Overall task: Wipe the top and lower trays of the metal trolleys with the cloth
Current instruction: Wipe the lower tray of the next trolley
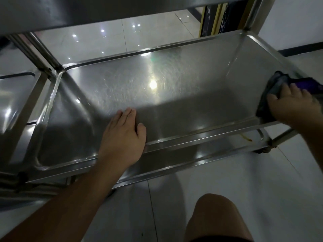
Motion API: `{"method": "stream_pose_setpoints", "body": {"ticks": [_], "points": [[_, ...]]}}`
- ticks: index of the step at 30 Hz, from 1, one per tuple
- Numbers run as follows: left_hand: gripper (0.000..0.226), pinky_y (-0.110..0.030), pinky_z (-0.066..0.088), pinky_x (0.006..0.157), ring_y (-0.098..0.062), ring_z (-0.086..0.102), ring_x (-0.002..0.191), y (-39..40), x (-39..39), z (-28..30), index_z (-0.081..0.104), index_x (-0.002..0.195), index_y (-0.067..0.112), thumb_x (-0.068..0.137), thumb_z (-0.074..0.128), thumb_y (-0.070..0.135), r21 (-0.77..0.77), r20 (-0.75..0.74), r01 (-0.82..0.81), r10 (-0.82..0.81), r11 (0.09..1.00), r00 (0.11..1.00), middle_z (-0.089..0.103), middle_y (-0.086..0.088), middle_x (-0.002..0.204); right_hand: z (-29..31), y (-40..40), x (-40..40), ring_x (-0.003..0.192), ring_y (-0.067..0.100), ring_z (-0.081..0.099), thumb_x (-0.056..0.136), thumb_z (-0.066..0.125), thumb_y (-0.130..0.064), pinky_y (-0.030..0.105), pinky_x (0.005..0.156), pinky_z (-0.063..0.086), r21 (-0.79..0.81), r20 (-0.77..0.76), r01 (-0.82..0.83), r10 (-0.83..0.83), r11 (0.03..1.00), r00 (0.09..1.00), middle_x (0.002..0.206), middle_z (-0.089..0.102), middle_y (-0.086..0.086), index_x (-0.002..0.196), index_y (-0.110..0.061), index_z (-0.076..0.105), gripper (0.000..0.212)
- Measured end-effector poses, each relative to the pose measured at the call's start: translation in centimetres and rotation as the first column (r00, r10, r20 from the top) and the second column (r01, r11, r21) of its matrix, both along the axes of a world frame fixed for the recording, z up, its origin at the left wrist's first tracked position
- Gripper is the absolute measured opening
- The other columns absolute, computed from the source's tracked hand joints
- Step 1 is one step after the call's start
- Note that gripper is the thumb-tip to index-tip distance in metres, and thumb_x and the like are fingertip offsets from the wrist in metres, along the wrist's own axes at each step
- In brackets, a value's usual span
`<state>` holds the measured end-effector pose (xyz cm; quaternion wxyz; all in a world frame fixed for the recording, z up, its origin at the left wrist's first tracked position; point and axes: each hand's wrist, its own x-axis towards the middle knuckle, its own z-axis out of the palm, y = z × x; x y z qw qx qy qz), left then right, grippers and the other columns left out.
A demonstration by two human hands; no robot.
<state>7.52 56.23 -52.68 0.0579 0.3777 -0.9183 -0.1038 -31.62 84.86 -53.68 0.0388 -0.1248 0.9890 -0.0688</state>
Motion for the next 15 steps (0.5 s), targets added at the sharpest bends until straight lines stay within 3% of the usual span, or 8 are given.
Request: {"method": "stream_pose_setpoints", "body": {"ticks": [3, 5, 7, 10, 13, 15], "points": [[0.075, -0.034, 0.005, 0.128, -0.018, 0.012, 0.162, 0.1, 0.0, 0.0, 0.026, 0.167, 0.02, 0.102, 0.012, 0.055, 0.002, 0.0, 0.007, -0.007, 1.0, 1.0, 0.021, 0.003, 0.175, 0.5, -2.5, 7.8, 0.145, 0.045, 0.033, 0.093, 0.019, -0.079, 0.06, 0.117, 0.024, 0.015, -0.129, -0.098, 0.099, 0.995, 0.987, 0.164, 0.032, 0.017, 0.158, -0.016, 0.029, 0.091], [0.071, -0.035, 0.005, 0.128, -0.018, 0.01, 0.162, 0.1, 0.0, 0.0, 0.024, 0.168, 0.02, 0.105, 0.015, 0.053, 0.005, -0.001, 0.011, -0.011, 1.0, 1.0, 0.019, 0.002, 0.175, 0.5, -4.0, 13.7, 0.13, 0.046, 0.046, 0.097, 0.031, -0.066, 0.057, 0.112, 0.03, -0.067, -0.259, -0.22, 0.196, 0.973, 0.946, 0.148, 0.048, 0.024, 0.145, -0.008, 0.048, 0.077], [0.069, -0.035, 0.004, 0.128, -0.019, 0.01, 0.162, 0.1, 0.0, 0.0, 0.024, 0.168, 0.019, 0.107, 0.017, 0.051, 0.001, 0.002, 0.016, -0.016, 1.0, 1.0, 0.019, 0.0, 0.175, 0.1, -5.7, 19.6, 0.113, 0.04, 0.052, 0.1, 0.036, -0.055, 0.054, 0.106, 0.035, -0.168, -0.346, -0.353, 0.281, 0.92, 0.895, 0.124, 0.058, 0.02, 0.124, -0.009, 0.058, 0.056], [0.069, -0.034, 0.003, 0.127, -0.02, 0.01, 0.162, 0.1, 0.1, 0.0, 0.023, 0.168, 0.018, 0.107, 0.015, 0.051, 0.003, 0.006, 0.023, -0.023, 1.0, 1.0, 0.018, 0.0, 0.175, -0.7, -8.6, 25.2, 0.098, 0.033, 0.051, 0.104, 0.043, -0.045, 0.051, 0.099, 0.037, -0.221, -0.461, -0.551, 0.412, 0.805, 0.786, 0.101, 0.057, 0.011, 0.104, -0.014, 0.058, 0.035], [0.069, -0.037, 0.006, 0.128, -0.02, 0.01, 0.162, 0.0, 0.2, 0.0, 0.021, 0.168, 0.019, 0.107, 0.015, 0.05, 0.013, 0.009, 0.032, -0.032, 0.999, 0.999, 0.017, 0.001, 0.176, -0.9, -9.0, 24.8, 0.095, 0.028, 0.048, 0.104, 0.044, -0.048, 0.046, 0.094, 0.037, -0.164, -0.522, -0.681, 0.523, 0.714, 0.674, 0.1, 0.056, 0.005, 0.105, -0.018, 0.056, 0.032], [0.073, -0.038, 0.008, 0.129, -0.02, 0.01, 0.162, 0.0, 0.1, 0.1, 0.021, 0.168, 0.019, 0.104, 0.012, 0.052, 0.018, 0.01, 0.036, -0.036, 0.999, 0.999, 0.017, 0.001, 0.176, -0.7, -7.7, 22.1, 0.094, 0.03, 0.049, 0.104, 0.042, -0.05, 0.045, 0.09, 0.039, -0.153, -0.503, -0.705, 0.56, 0.692, 0.658, 0.102, 0.056, 0.006, 0.108, -0.019, 0.055, 0.034]]}}
